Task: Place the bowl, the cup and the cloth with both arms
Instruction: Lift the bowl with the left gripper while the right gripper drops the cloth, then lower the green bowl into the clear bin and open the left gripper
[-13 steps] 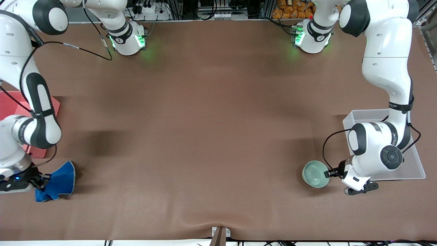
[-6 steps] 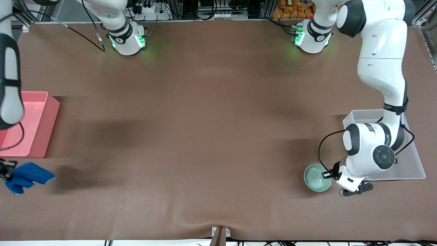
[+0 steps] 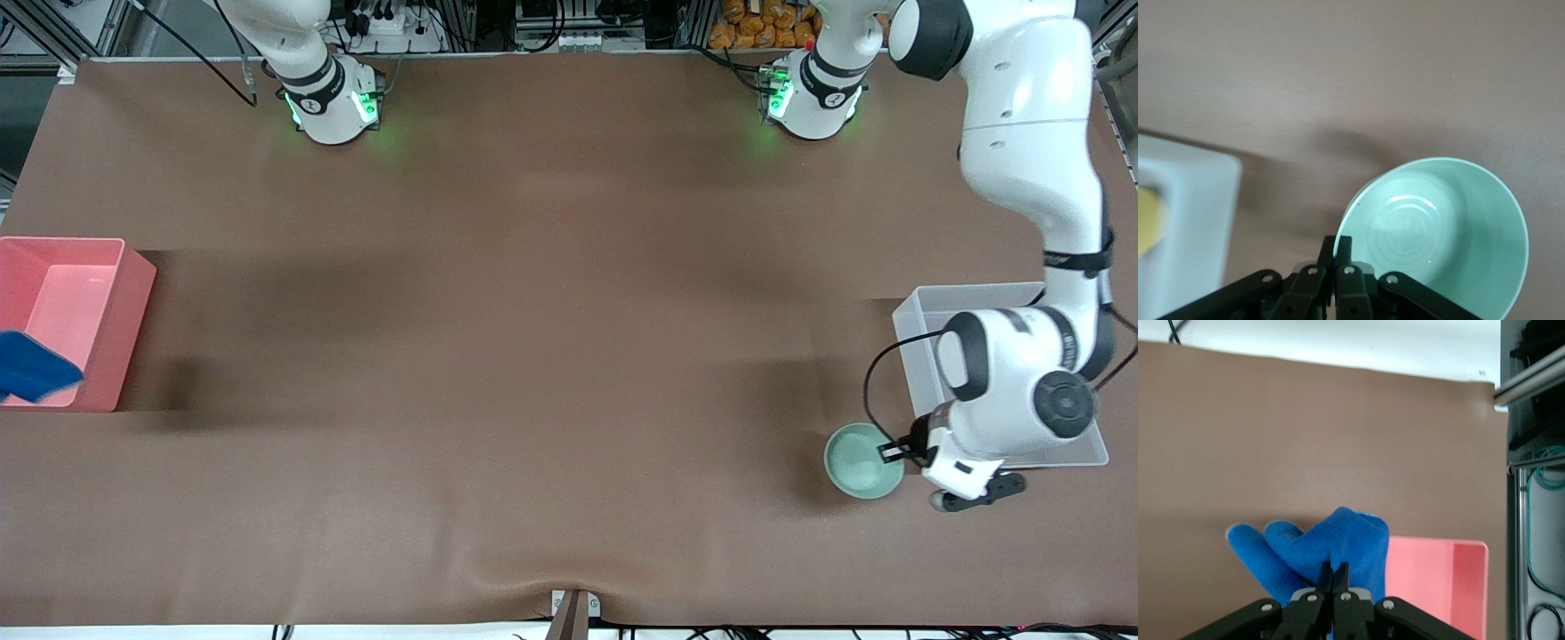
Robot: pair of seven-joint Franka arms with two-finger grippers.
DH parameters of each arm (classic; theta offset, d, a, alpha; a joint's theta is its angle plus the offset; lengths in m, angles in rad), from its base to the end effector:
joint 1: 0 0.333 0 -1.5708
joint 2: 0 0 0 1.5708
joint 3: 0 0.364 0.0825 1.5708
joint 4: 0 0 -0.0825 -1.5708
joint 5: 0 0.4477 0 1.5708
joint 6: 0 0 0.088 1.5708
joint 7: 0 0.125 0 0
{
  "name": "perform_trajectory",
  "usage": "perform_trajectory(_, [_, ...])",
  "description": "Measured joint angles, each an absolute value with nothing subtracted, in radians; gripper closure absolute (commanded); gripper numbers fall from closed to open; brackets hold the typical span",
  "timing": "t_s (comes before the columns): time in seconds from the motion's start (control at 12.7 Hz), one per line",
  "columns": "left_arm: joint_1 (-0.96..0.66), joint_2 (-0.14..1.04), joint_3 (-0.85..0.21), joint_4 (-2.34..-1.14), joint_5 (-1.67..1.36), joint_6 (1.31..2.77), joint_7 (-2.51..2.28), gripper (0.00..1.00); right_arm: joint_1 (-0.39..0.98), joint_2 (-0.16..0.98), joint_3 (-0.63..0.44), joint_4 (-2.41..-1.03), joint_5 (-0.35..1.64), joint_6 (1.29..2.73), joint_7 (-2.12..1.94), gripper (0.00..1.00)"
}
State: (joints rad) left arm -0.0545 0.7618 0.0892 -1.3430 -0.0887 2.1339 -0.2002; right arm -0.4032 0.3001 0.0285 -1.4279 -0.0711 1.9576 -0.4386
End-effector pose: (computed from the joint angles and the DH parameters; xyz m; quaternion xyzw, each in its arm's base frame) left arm 0.8301 0.0076 0.2619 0.9917 0.1274 0.0155 0.0086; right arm 0.7000 -0.2847 0.5663 0.9921 0.0401 0.0933 0.0730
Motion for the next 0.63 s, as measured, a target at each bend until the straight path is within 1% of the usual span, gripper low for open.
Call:
perform_trajectory(0.16, [-0.029, 0.700, 0.106, -1.339, -0.089, 2.046, -0.132, 1.00, -0.459, 0.272, 0.027, -1.431, -0.071, 1.894, -0.522, 1.00])
perform_trajectory(0.31, [0.014, 0.638, 0.129, -1.338, -0.089, 1.957, -0.016, 1.00, -0.529, 0.272, 0.026, -1.443, -0.070, 1.885, -0.646, 1.00])
perform_trajectory(0.47, [0.087, 0.596, 0.143, -1.343, -0.089, 1.879, 0.135, 1.00, -0.588, 0.293, 0.026, -1.465, -0.069, 1.886, -0.749, 1.00])
perform_trajectory(0.63, [0.153, 0.580, 0.148, -1.370, -0.089, 1.855, 0.230, 1.00, -0.618, 0.332, 0.025, -1.475, -0.069, 1.888, -0.827, 1.00])
